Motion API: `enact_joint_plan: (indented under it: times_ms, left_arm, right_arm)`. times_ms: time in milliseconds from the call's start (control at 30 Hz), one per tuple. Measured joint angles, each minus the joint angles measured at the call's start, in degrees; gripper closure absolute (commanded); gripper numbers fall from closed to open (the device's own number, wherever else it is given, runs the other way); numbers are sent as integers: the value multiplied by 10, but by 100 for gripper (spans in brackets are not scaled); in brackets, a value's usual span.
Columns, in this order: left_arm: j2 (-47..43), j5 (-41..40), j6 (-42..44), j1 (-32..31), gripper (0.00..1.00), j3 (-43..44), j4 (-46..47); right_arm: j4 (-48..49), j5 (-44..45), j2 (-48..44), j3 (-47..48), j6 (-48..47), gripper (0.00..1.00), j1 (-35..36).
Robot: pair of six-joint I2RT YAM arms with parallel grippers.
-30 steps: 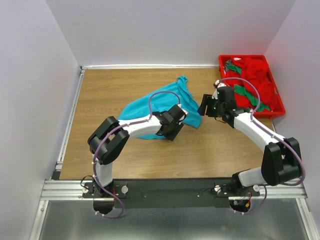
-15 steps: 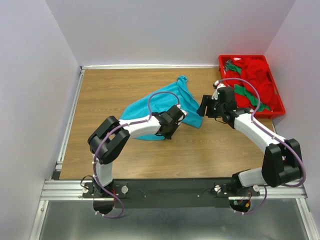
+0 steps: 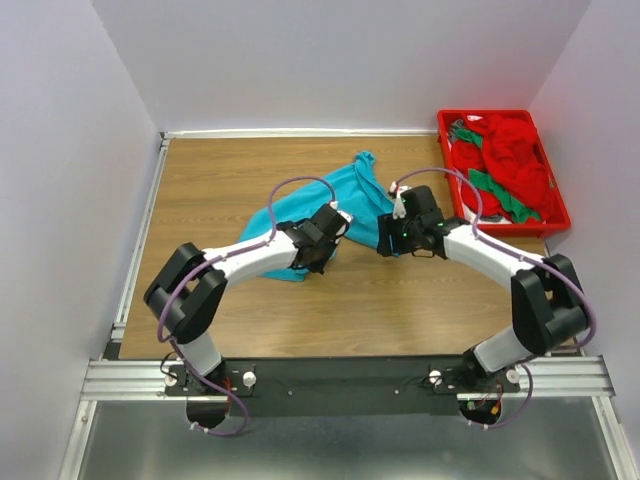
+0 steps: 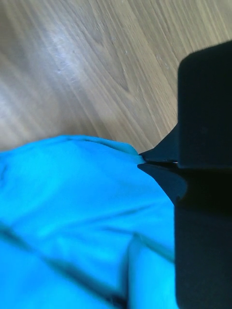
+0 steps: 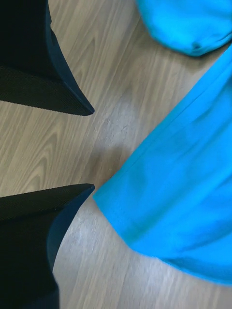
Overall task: Fold and stack the t-shirts
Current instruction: Flatten the tshirt out
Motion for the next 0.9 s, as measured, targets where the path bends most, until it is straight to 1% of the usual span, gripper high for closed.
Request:
enact_joint_plan:
  times_ms: [67,267,500,633,900]
  left_arm:
    - [-21,-4,0,7,100,0,0]
    - [-43,-7,0,10,100,-3,0]
    - [-71,-7,-1,23,100,-23,-3]
    - [-78,-7,-1,27,100,-28,-4]
    - [-80,-8,-1,33,100,-31,-4]
  right_arm:
    - [-6,11,23,6,-9,40,13]
    - [-16,62,88,44,-43,40,30]
    - [-23,119,127,78,-78,40,29]
    - [-24,124,144,85,-87,41,29]
    - [-36,111,151,87,-83,49,30]
